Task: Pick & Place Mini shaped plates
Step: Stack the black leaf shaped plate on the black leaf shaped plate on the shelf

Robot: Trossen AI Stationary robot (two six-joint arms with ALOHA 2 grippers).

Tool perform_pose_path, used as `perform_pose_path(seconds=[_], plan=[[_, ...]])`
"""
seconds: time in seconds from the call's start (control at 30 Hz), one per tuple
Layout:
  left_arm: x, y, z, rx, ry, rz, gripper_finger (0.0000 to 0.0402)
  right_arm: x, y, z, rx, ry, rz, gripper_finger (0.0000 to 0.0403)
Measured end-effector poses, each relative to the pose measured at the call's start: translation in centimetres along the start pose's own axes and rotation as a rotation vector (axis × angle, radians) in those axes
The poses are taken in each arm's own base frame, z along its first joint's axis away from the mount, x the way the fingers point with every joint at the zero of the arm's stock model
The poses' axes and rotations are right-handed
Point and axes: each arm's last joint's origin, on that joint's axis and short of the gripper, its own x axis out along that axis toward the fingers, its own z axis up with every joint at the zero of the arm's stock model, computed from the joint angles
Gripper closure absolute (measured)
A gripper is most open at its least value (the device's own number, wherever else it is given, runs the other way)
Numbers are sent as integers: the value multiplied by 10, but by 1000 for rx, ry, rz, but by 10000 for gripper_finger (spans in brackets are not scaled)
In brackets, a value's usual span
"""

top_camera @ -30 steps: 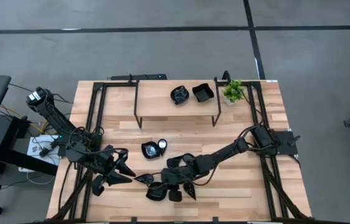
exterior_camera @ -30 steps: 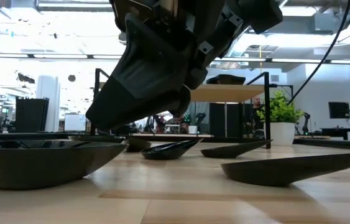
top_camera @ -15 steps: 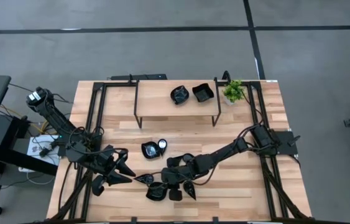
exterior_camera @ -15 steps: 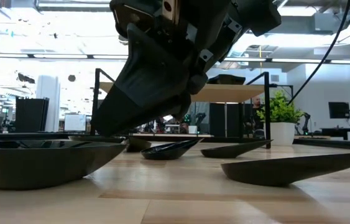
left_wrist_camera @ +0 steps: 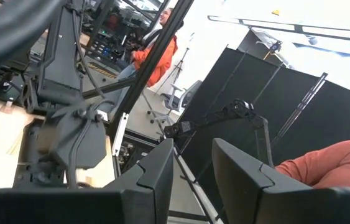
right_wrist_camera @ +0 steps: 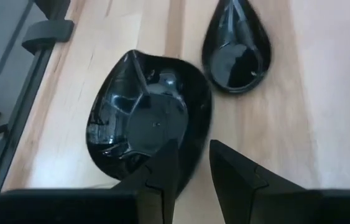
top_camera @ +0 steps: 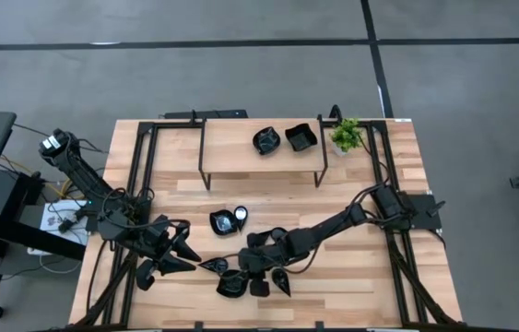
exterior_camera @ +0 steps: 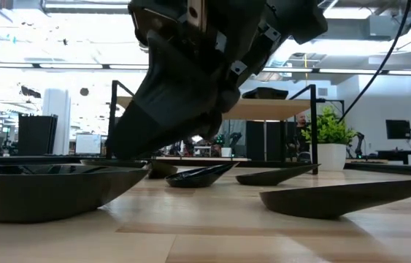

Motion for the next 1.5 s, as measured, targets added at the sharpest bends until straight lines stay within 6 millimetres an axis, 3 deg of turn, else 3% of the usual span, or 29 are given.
perform_pose_path(seconds=[1.5], plan=[[0,0,0,0,0,0,289,5,1,-2,39,36,159,315]])
